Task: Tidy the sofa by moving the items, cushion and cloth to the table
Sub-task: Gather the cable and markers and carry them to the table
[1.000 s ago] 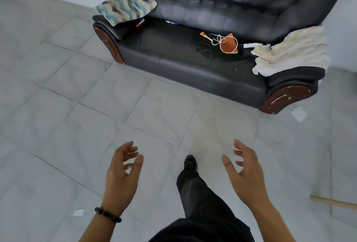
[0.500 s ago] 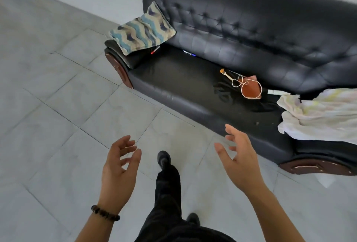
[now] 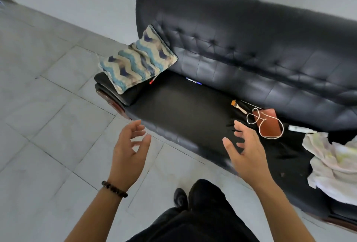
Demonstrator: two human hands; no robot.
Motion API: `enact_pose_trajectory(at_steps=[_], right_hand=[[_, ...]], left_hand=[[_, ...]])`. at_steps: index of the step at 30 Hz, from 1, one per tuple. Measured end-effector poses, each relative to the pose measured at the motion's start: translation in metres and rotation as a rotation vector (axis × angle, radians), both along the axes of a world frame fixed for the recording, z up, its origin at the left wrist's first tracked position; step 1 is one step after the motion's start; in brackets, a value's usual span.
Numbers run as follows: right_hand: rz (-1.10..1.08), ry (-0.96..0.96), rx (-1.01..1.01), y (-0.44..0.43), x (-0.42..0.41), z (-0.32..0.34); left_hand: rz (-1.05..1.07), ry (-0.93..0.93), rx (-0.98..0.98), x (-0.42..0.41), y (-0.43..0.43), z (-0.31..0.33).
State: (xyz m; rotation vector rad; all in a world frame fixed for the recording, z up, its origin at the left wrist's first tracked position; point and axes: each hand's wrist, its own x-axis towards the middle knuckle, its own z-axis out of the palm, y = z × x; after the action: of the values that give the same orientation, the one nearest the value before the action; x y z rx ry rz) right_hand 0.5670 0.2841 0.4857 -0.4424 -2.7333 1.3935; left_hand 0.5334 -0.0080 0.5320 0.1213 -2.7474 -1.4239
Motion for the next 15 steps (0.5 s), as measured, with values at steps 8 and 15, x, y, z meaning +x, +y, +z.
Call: enact_pose_trajectory(at_steps=[8, 15], right_hand=[[0.021, -0.079, -0.067, -0.014, -0.169, -0.051], [0.092, -0.174, -0.079, -0.019, -0.308, -0.081]], left_hand=[[-0.005, -0.094, -0.059, -0.175, 0.014, -0.034], [-0.038, -0.179, -0.106, -0.287, 0.016, -0.06]])
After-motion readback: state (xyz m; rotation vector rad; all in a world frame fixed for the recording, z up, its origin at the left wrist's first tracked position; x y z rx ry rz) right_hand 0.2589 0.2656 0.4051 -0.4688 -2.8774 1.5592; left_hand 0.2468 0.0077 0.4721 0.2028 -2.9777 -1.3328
